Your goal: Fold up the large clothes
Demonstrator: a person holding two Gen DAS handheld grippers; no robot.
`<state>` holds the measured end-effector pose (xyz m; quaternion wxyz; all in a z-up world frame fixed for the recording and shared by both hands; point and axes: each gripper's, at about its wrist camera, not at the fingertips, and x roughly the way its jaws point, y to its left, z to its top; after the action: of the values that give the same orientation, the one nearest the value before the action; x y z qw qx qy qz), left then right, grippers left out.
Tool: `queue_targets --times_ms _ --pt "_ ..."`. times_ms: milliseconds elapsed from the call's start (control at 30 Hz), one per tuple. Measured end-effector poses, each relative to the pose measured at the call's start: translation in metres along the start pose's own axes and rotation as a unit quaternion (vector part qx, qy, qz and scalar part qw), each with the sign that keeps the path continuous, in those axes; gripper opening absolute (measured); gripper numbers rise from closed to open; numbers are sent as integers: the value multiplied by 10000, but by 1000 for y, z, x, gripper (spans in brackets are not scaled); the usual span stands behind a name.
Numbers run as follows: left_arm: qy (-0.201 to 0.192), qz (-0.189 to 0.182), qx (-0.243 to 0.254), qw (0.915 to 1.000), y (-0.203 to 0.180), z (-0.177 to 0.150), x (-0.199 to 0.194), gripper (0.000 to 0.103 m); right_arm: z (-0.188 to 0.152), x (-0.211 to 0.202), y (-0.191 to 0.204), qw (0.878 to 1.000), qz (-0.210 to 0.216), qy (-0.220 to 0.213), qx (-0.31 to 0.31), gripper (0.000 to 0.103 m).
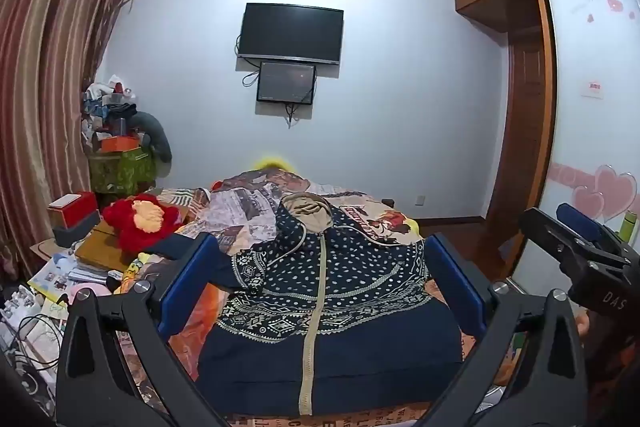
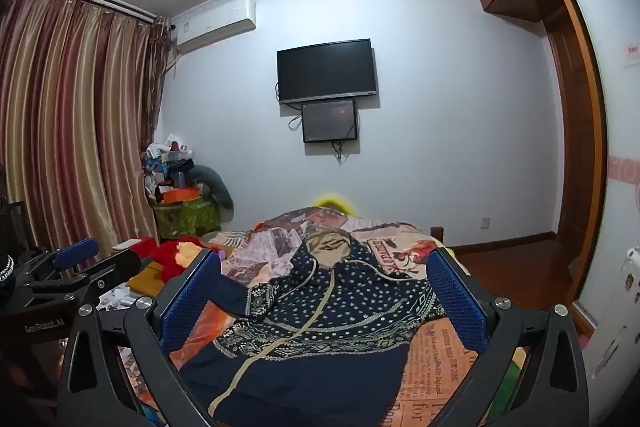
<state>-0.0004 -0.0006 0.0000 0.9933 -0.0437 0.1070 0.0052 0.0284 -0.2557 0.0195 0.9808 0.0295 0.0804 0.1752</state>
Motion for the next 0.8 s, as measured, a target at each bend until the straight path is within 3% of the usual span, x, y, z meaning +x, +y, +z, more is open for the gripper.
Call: queue_targets --times_ms 300,467,800 --pt "-4 -20 -82 10000 14 5 -19 103 -1 1 2 10000 -18 1 -25 103" --pt "46 49 -78 9999 11 -2 0 103 -1 2 1 10000 -3 32 13 103" --pt "33 50 -36 10000 7 0 -1 103 0 1 0 10000 12 38 23 103"
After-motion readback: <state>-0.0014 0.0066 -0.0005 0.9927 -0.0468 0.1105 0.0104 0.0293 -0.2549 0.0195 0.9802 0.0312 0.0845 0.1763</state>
